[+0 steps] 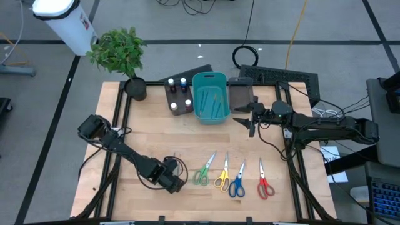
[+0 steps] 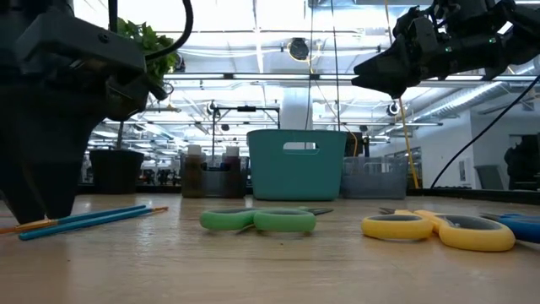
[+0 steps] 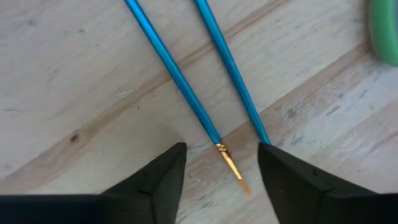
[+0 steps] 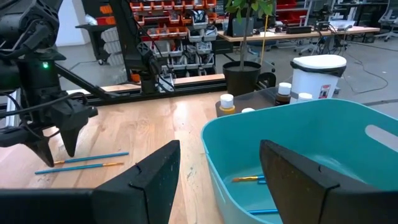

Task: Pick & Place Paint Supplies
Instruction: Put the blue paint brush into the blue bin

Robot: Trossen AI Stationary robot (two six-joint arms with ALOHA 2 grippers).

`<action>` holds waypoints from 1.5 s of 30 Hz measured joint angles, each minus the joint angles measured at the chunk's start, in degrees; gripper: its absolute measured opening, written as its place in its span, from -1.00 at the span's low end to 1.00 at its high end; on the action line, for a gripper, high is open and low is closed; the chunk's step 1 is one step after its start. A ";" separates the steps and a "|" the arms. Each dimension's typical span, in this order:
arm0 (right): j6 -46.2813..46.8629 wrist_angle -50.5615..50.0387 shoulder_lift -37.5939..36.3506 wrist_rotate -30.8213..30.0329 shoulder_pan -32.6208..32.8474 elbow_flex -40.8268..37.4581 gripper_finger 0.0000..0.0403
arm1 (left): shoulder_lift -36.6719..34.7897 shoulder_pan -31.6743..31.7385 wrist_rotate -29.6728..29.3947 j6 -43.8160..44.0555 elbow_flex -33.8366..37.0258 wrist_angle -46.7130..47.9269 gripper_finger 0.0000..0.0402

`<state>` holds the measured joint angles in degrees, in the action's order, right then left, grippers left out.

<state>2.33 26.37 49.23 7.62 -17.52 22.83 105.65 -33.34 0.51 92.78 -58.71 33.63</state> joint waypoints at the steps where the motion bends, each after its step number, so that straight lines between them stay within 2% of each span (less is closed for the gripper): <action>1: 0.00 0.02 0.00 0.02 0.02 0.00 0.05 | 0.00 0.00 -0.06 -0.53 0.02 0.13 -0.05; 7: 0.00 0.00 0.00 0.00 0.01 0.00 0.05 | 0.02 -0.04 -0.81 -2.50 0.22 0.69 -0.45; 14: 0.00 0.00 0.00 0.00 0.00 0.00 0.05 | 0.02 -0.08 -3.31 3.48 0.15 4.76 -0.75; 19: 0.02 0.00 0.00 0.00 0.00 0.00 0.05 | 0.02 -0.68 -6.81 0.68 0.15 5.63 -0.95; 25: 0.02 0.00 0.00 -0.01 0.00 0.00 0.05 | 0.02 -0.72 -8.30 -0.24 0.02 6.76 -0.91; 28: 0.02 0.02 0.00 -0.01 0.00 0.00 0.05 | 0.00 -0.71 -9.51 -0.81 -0.01 7.04 -0.96; 33: 0.02 0.03 0.00 -0.02 0.00 0.00 0.05 | -1.41 0.63 -14.38 -3.60 0.22 10.01 -0.98; 37: 0.91 0.11 0.02 -0.02 0.00 0.00 0.05 | -2.56 2.03 -18.81 -10.68 -2.37 15.88 -1.00; 45: 4.50 0.33 0.09 0.08 0.67 -0.02 0.05 | -3.42 7.97 -24.70 -39.05 -13.22 26.10 -1.00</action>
<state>6.83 26.70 49.32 7.70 -16.85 22.81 102.23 -25.37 -24.19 53.72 -71.93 59.73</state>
